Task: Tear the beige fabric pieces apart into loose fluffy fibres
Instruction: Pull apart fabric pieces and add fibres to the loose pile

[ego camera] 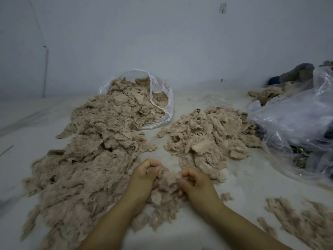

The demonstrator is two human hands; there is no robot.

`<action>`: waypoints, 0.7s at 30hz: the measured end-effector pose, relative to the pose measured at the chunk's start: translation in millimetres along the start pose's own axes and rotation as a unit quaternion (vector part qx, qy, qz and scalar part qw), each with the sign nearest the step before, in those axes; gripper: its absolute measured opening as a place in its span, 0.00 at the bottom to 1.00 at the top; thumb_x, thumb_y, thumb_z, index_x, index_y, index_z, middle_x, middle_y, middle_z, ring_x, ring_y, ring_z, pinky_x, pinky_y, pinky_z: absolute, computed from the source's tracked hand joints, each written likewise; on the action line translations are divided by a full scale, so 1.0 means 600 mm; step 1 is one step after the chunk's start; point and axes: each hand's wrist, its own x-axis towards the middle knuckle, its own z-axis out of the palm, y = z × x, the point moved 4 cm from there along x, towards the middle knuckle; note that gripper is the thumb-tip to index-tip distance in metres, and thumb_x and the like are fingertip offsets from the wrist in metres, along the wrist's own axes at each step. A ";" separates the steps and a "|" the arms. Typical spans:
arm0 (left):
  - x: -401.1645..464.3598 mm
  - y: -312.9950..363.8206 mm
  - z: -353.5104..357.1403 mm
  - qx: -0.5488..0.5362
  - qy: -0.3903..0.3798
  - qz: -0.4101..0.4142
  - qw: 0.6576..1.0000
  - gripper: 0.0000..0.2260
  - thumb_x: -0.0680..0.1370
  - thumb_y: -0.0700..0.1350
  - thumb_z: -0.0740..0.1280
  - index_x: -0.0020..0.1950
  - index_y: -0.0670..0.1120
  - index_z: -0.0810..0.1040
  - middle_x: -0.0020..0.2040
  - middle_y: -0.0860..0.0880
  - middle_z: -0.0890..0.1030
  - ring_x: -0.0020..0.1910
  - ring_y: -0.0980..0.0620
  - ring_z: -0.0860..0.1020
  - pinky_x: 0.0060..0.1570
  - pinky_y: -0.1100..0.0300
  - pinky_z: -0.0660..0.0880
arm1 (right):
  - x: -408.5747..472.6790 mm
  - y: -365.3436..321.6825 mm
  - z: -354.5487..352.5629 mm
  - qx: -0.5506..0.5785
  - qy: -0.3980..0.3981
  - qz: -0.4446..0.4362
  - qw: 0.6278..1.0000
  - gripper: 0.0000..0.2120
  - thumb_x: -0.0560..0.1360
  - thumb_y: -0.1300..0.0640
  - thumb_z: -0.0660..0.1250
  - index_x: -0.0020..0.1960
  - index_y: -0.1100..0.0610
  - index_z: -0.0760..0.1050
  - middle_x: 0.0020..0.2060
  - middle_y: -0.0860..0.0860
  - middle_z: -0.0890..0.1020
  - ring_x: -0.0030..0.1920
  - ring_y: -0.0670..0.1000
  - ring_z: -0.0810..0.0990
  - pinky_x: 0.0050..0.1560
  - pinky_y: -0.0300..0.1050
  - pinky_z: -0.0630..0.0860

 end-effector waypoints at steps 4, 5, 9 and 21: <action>0.010 0.005 -0.025 0.025 0.056 0.005 0.998 0.11 0.80 0.33 0.56 0.53 0.42 0.76 0.36 0.44 0.76 0.31 0.51 0.75 0.32 0.59 0.75 | 0.004 0.011 -0.017 0.167 -0.009 0.055 0.984 0.10 0.77 0.68 0.62 0.40 0.59 0.74 0.26 0.53 0.75 0.24 0.48 0.71 0.26 0.39 0.70; 0.011 0.005 -0.025 0.015 0.029 0.010 0.999 0.09 0.80 0.36 0.59 0.56 0.42 0.77 0.38 0.45 0.76 0.33 0.51 0.76 0.33 0.60 0.75 | 0.003 0.012 -0.017 0.196 -0.023 0.060 0.978 0.10 0.77 0.67 0.62 0.38 0.59 0.74 0.27 0.54 0.76 0.25 0.48 0.71 0.26 0.40 0.69; -0.004 -0.007 0.005 0.222 -0.132 0.072 0.963 0.20 0.68 0.55 0.74 0.59 0.57 0.77 0.52 0.60 0.79 0.48 0.66 0.77 0.44 0.73 0.72 | 0.003 0.010 -0.007 0.200 -0.063 0.059 0.976 0.11 0.78 0.62 0.63 0.36 0.59 0.72 0.27 0.53 0.76 0.25 0.49 0.71 0.25 0.40 0.68; -0.011 -0.006 0.015 0.274 -0.165 0.119 0.940 0.20 0.70 0.42 0.75 0.58 0.57 0.74 0.50 0.62 0.76 0.45 0.61 0.78 0.44 0.68 0.74 | 0.002 0.011 -0.010 0.159 -0.071 0.069 0.982 0.17 0.78 0.62 0.62 0.30 0.56 0.74 0.26 0.56 0.75 0.25 0.51 0.71 0.25 0.41 0.68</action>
